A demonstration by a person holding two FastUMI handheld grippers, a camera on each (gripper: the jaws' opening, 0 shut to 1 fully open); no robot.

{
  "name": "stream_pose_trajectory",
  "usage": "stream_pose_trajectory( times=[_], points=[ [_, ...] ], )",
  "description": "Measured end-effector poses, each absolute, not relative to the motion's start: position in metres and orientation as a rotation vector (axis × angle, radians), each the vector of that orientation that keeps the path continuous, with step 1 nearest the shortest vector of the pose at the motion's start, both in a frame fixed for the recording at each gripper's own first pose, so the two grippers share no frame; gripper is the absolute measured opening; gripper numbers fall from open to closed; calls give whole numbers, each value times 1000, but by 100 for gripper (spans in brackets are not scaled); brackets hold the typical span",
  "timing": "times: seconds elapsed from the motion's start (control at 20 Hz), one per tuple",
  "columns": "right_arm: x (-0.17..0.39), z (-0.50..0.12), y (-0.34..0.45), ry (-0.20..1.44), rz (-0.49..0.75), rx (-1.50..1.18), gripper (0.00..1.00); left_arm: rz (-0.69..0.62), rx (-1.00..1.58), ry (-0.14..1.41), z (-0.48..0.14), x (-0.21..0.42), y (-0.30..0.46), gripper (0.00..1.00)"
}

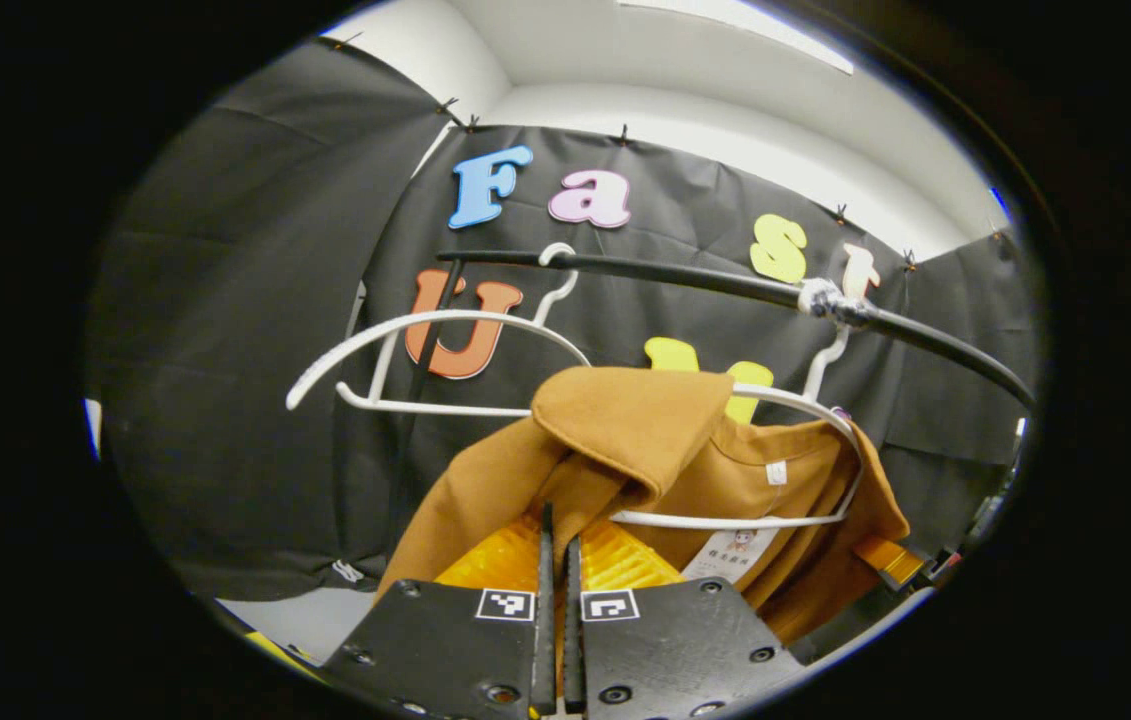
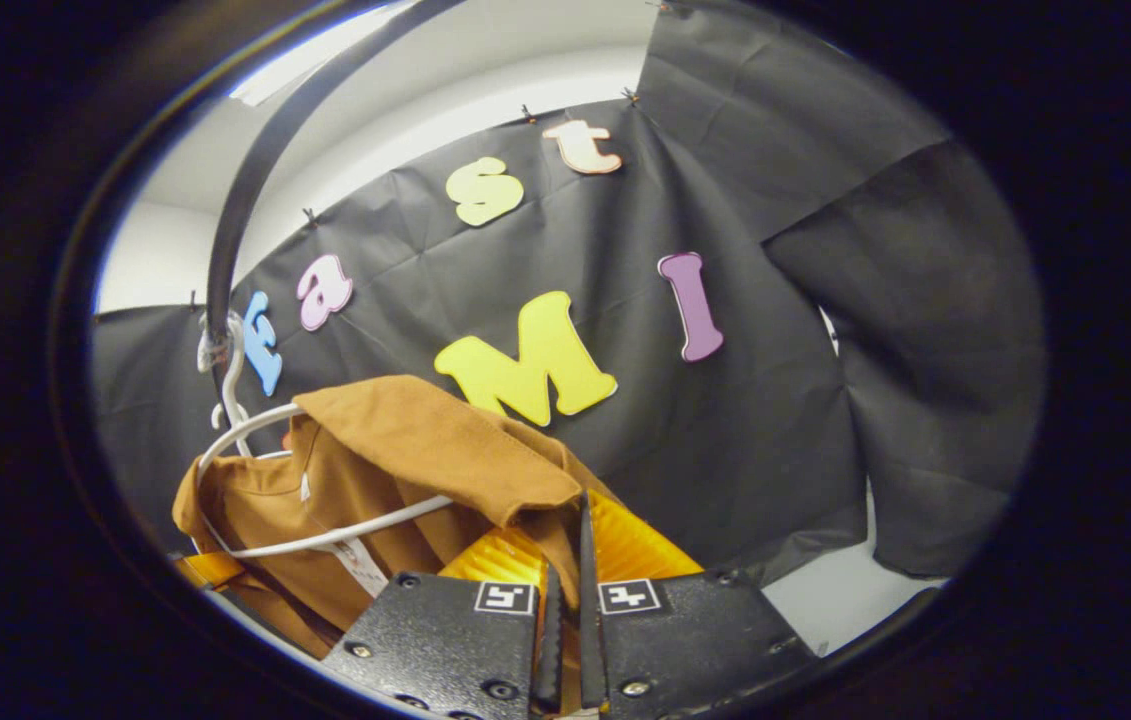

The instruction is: Grasp the clothes on the hanger with both hands and then place them into the laundry hamper below.

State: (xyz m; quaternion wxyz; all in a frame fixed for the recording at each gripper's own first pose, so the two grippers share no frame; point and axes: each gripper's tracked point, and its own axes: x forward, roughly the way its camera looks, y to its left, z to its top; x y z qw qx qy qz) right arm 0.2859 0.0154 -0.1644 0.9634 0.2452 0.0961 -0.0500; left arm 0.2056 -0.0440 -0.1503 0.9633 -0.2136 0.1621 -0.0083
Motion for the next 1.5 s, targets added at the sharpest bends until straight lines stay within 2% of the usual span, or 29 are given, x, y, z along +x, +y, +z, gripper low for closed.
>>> stream_pose_trajectory(
  times=[0.25,0.95,1.5],
  points=[
    [295,-164,12,228,-48,609,10,18,-438,320,-134,210,-9,3],
    [344,-138,-24,217,34,895,9,-64,-520,327,-126,238,23,4],
    [368,-178,-20,341,87,983,8,-135,-542,390,-152,251,35,3]
  ],
)
